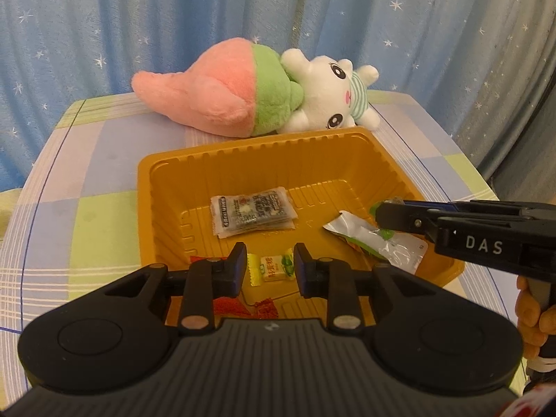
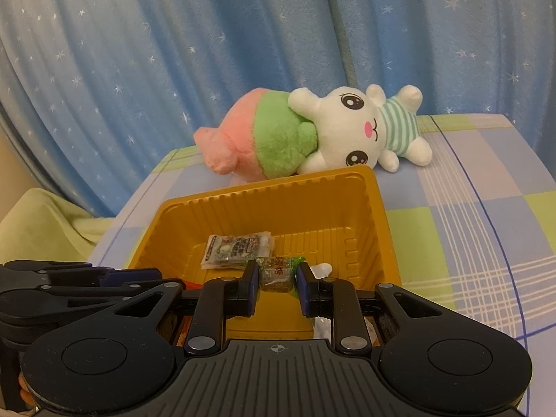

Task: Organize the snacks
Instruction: 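Open both tools to drop the two candies into the tray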

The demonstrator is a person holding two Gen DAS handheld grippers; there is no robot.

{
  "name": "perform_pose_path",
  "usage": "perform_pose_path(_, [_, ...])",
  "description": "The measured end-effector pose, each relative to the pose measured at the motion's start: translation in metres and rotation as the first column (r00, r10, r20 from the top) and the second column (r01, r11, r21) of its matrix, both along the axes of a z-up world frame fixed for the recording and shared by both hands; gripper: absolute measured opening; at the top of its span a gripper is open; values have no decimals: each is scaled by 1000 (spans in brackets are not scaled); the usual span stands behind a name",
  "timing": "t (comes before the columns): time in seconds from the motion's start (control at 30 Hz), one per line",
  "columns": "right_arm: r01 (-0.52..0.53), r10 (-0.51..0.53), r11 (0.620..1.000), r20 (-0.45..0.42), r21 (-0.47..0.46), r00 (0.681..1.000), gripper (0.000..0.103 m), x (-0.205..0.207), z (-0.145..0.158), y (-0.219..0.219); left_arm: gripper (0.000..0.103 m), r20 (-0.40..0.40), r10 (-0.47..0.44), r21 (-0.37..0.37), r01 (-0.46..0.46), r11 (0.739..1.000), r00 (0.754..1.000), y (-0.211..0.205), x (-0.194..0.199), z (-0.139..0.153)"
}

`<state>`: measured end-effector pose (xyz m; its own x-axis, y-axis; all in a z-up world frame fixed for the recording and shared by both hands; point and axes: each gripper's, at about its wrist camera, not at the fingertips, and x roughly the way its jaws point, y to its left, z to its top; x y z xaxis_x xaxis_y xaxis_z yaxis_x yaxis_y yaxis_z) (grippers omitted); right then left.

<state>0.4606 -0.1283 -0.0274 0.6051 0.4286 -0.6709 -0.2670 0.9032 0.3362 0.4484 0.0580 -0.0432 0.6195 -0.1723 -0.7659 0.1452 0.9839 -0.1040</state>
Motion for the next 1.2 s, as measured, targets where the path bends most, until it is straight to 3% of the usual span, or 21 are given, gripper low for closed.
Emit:
perform_pose_path(0.2, [-15,15,1000,9,-13,1000,24,2,0,7,29,5,16,-1,-16,1000,1000,5,-2,2])
perform_pose_path(0.27, [-22,23,1000,10,-10,1000,25,3,0,9,34,6,26,-1,-26,1000,1000,7,-3,2])
perform_pose_path(0.37, [-19,19,1000,25,-19,1000,40,1,2,11,35,12,38,0,-38,999,999,10,-6,5])
perform_pose_path(0.43, [-2,3,1000,38,-18,999,56,0,5,10,40,15,45,-4,-45,999,999,11,-8,8])
perform_pose_path(0.67, [26,-26,1000,57,-4,998,63,-7,16,3,57,37,66,-11,-65,998,997,14,-19,20])
perform_pose_path(0.8, [48,-48,999,68,14,997,73,-17,24,-4,61,54,70,-23,-69,997,996,14,-29,28])
perform_pose_path(0.87, [57,-59,998,78,19,995,77,-24,30,-7,68,60,72,-25,-71,997,996,14,-34,32])
perform_pose_path(1.2, [80,-84,996,111,44,990,85,-64,53,-19,73,81,89,-51,-85,995,993,17,-70,51])
